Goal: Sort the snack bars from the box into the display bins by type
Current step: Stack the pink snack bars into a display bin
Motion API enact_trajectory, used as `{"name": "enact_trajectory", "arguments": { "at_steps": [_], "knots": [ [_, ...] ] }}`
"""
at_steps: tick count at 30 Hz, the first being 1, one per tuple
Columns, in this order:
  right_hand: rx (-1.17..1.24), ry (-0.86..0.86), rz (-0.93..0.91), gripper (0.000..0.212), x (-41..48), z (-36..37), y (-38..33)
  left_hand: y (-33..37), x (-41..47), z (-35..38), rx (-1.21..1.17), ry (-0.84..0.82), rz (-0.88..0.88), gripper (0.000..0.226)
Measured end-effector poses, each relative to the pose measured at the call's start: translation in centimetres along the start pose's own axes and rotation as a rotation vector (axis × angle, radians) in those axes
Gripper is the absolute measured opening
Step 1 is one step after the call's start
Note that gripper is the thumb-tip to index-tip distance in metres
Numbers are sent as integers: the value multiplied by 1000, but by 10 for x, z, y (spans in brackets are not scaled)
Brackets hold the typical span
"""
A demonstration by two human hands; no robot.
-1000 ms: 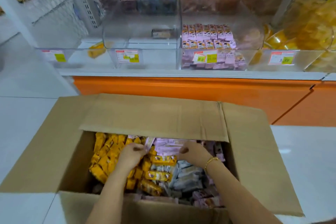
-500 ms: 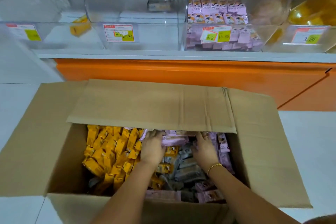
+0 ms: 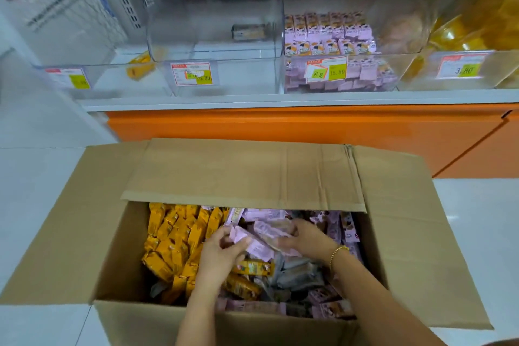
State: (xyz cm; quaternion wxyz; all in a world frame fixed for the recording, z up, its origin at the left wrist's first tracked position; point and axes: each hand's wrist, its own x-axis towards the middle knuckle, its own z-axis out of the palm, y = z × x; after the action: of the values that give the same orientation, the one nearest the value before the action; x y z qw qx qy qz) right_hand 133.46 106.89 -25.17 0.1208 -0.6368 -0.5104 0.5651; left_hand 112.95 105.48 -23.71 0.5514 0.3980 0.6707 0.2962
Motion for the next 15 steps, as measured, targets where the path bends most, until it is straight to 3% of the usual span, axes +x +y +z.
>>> {"name": "enact_trajectory", "arguments": {
  "at_steps": [2, 4, 8, 12, 15],
  "knots": [
    [24, -94, -55, 32, -12, -11, -20, 10, -10, -13, -167, -55, -109, 25],
    [20, -73, -93, 27, -28, -26, -43, 24, -17, -25, -282, -138, -136, 26],
    [-136, 192, -262, 22, -56, -63, -81, 57, -22, -35, -607, -97, -31, 20],
    [-237, 334, -362, 31, -81, -94, -100, 89, -26, -22, -958, -71, 28, 47],
    [-237, 406, -510, 37, -96, -108, -104, 102, -31, -6, -1105, -102, -38, 21]
  ]
}}
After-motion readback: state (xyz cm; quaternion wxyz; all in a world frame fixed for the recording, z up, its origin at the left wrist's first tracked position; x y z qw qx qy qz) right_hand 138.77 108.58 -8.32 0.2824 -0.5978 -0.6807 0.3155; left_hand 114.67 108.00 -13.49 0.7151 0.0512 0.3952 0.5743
